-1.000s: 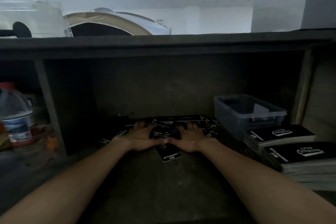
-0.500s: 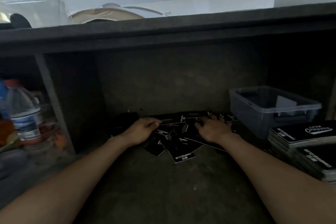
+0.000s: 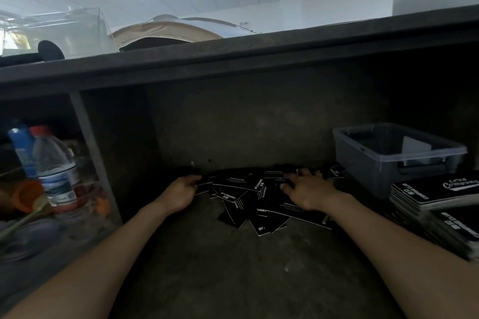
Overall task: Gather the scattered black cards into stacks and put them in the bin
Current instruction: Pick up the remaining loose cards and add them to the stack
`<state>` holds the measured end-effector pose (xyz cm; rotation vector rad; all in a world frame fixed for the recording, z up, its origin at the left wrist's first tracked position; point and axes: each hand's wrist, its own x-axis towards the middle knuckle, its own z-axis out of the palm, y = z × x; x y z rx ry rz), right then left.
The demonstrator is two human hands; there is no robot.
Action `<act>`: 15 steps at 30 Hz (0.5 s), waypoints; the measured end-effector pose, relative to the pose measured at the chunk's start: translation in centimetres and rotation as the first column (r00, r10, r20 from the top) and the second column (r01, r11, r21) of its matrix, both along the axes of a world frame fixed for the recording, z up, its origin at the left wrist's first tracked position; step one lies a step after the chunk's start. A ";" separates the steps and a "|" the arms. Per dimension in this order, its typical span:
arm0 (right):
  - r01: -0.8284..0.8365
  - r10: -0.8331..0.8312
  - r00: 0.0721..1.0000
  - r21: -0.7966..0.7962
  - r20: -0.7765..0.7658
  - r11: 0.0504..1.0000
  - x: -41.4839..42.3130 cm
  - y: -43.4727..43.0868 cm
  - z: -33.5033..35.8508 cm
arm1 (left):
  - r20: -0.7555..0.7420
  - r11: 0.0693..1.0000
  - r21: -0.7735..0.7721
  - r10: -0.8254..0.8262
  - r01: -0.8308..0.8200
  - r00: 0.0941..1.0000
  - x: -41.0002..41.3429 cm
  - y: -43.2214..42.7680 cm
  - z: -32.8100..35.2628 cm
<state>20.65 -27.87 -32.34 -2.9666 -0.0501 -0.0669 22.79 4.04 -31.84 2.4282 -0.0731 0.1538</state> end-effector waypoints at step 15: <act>-0.363 0.355 0.932 0.173 0.077 0.916 -1.5 1.8 1.5 | -0.172 0.933 0.135 -0.309 0.333 0.935 -3.4 -2.9 0.9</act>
